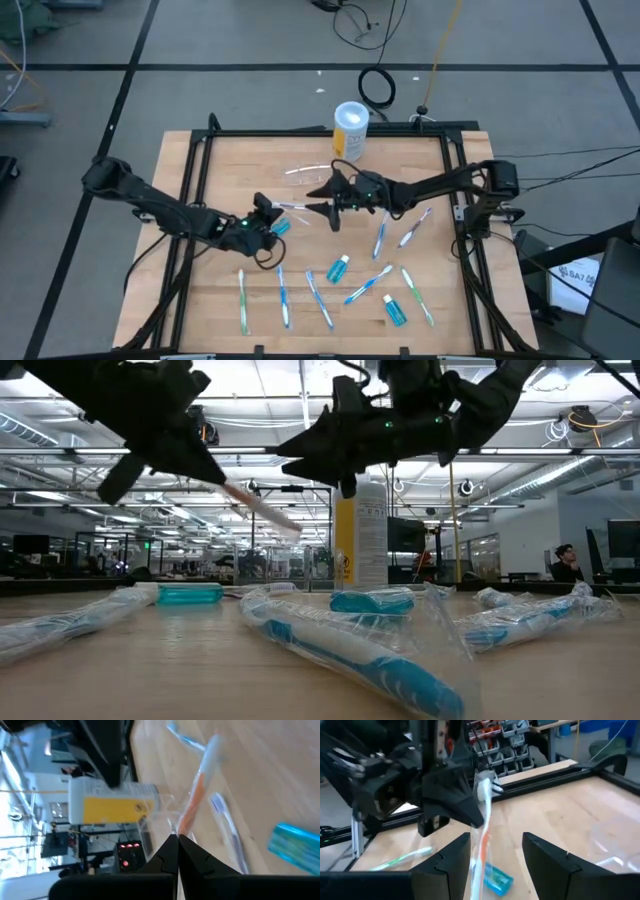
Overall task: Pick & Place toothbrushing station
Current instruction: Put the orange toothbrush into the left section of the transparent organizer
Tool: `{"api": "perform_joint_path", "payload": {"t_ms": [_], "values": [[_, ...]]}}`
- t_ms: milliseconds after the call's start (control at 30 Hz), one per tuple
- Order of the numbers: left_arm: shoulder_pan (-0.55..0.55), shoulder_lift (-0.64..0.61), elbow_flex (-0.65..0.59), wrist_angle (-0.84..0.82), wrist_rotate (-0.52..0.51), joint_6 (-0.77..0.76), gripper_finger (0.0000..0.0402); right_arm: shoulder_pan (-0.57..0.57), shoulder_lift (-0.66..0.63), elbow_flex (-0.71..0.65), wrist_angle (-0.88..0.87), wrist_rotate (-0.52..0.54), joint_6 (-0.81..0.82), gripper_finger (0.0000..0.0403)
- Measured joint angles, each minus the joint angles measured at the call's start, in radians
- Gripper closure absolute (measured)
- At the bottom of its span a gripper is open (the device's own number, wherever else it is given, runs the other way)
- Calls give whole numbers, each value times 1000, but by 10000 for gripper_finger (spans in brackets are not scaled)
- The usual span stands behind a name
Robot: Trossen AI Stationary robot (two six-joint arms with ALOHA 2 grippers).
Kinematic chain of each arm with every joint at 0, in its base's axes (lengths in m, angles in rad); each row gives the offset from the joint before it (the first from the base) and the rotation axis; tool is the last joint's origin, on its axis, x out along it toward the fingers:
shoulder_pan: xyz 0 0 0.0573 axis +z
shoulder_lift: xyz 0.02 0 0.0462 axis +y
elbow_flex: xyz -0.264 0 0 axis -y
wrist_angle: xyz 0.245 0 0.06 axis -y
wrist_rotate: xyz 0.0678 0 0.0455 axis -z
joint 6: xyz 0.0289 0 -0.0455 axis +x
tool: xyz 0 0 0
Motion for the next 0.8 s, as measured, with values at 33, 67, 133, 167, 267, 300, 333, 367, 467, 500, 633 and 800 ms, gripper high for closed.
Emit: {"api": "perform_joint_path", "payload": {"t_ms": [33,67,133,167,267,300,333,367,467,500,633,800], "values": [[4,10,0,43,0,26,399,0,7,0,11,-16,0,232],[8,20,0,85,0,52,398,-1,12,0,21,-22,0,232],[16,37,0,160,0,98,399,-1,25,0,32,-27,0,232],[19,47,0,195,0,117,400,-1,29,-1,26,-29,4,232],[30,71,0,253,1,161,398,-1,31,-2,39,-44,40,232],[33,79,0,263,1,176,399,-1,29,-2,52,-43,43,232],[35,87,0,266,1,193,399,-1,27,-1,56,-43,42,232],[35,94,0,270,1,209,400,0,27,-1,56,-43,41,232],[38,107,0,307,1,237,398,1,30,-2,43,-45,42,232],[39,109,0,330,1,246,399,1,29,-2,41,-45,42,232],[49,109,0,427,1,248,398,1,29,-2,28,-45,42,232],[51,110,0,444,1,253,399,1,29,-2,24,-45,42,232]]}}
